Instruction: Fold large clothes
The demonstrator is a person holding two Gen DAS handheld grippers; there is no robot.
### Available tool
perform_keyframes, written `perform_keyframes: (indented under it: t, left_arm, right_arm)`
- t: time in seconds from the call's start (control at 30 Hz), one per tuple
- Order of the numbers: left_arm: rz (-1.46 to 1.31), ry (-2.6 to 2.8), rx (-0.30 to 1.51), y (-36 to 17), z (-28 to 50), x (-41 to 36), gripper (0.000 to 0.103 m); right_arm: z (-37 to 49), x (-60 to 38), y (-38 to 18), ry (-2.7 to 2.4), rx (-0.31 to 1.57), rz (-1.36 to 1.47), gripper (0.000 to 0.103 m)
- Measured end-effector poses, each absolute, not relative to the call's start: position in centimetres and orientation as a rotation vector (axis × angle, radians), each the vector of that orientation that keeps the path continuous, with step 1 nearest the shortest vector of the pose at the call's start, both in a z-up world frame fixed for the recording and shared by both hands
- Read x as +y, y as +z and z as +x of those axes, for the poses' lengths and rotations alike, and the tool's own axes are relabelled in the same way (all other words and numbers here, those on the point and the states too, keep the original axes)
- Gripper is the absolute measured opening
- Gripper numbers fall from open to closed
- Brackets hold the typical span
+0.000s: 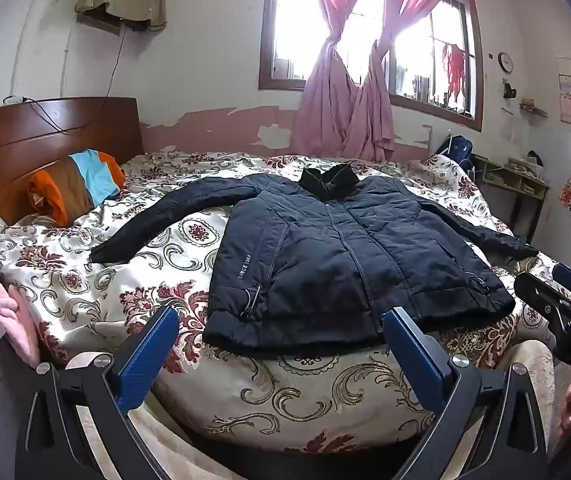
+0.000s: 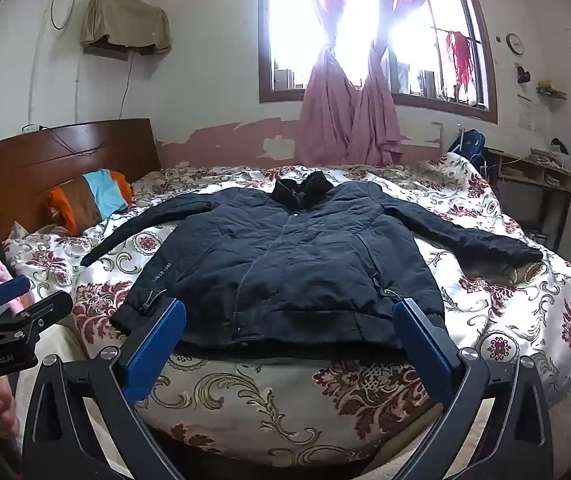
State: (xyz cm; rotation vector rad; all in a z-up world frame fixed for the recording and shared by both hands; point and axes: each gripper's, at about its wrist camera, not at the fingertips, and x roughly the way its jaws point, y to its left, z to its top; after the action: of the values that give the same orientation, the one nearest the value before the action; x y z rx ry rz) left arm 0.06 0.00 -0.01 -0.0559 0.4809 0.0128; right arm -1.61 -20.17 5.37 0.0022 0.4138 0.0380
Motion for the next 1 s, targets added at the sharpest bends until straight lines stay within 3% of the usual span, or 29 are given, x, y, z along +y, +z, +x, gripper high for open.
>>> perform_keyframes:
  t: [1.0]
  left_arm:
    - [-0.052, 0.006, 0.462, 0.12, -0.21, -0.14, 0.103]
  right_arm:
    - [-1.77, -19.73, 5.22, 0.042, 0.42, -0.001, 0.102]
